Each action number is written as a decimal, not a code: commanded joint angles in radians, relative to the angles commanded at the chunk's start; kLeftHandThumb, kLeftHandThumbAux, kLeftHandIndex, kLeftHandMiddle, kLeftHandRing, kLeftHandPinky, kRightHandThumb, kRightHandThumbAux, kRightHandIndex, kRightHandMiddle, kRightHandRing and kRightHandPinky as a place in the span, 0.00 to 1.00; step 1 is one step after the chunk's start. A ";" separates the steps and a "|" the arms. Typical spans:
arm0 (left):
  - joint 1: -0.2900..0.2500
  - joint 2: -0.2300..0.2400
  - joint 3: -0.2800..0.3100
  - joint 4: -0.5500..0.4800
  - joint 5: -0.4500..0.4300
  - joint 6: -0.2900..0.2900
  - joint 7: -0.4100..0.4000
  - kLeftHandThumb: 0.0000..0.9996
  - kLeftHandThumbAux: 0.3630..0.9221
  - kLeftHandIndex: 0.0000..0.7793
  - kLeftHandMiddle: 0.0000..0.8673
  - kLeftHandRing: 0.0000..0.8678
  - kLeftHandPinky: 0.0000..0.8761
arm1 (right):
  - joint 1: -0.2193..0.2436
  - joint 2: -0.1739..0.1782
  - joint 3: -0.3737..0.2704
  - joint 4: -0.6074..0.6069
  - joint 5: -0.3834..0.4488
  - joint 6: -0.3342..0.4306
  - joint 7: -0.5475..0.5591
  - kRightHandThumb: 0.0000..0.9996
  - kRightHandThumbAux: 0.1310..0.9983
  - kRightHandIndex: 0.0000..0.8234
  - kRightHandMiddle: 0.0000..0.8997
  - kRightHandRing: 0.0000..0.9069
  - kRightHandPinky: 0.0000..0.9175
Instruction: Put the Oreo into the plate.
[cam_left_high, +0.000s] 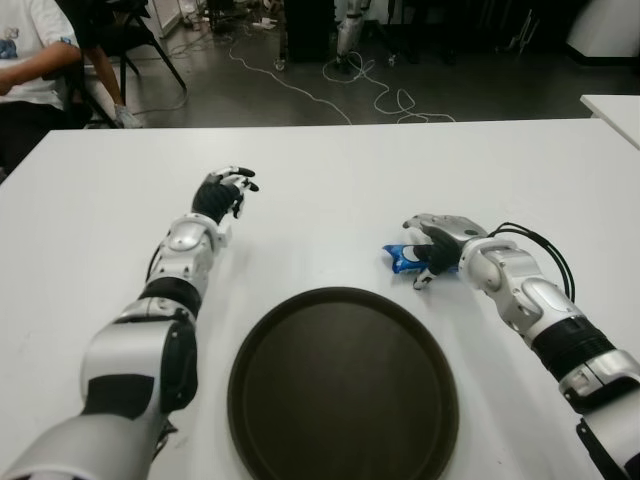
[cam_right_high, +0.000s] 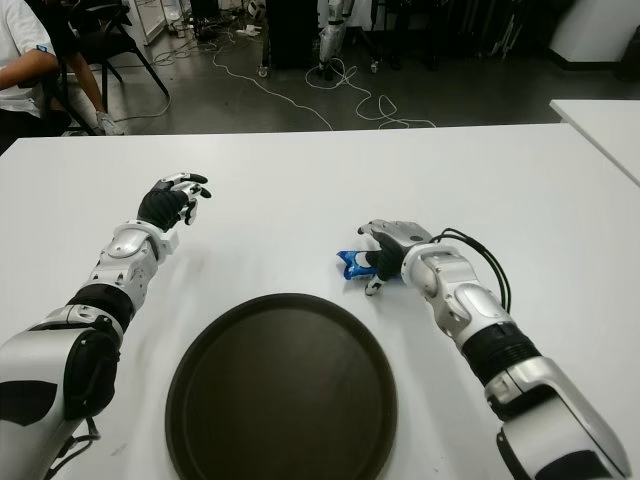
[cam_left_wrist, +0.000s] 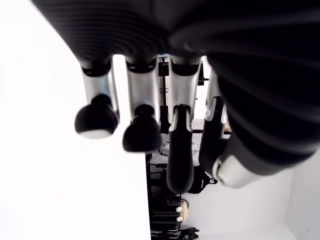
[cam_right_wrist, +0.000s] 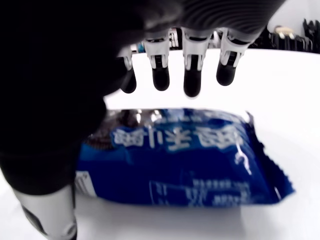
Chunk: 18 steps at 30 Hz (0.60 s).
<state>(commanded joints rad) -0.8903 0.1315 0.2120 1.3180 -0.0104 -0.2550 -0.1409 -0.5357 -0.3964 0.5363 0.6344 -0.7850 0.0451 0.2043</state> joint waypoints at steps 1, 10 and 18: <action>0.000 0.000 -0.001 0.000 0.001 0.000 0.001 0.85 0.54 0.53 0.64 0.92 0.95 | -0.001 0.002 0.000 0.008 0.001 -0.004 -0.008 0.00 0.80 0.16 0.17 0.19 0.20; 0.000 0.000 -0.007 -0.002 0.006 -0.003 0.008 0.86 0.53 0.53 0.64 0.90 0.93 | 0.002 0.007 -0.007 0.032 0.007 -0.032 -0.081 0.00 0.83 0.23 0.24 0.25 0.28; -0.002 -0.002 -0.001 -0.003 -0.001 0.002 0.003 0.86 0.53 0.53 0.64 0.92 0.94 | 0.017 0.021 -0.029 0.037 0.014 -0.042 -0.190 0.00 0.83 0.29 0.31 0.33 0.36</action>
<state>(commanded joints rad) -0.8918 0.1294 0.2109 1.3154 -0.0119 -0.2528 -0.1375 -0.5188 -0.3752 0.5074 0.6718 -0.7707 0.0028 0.0139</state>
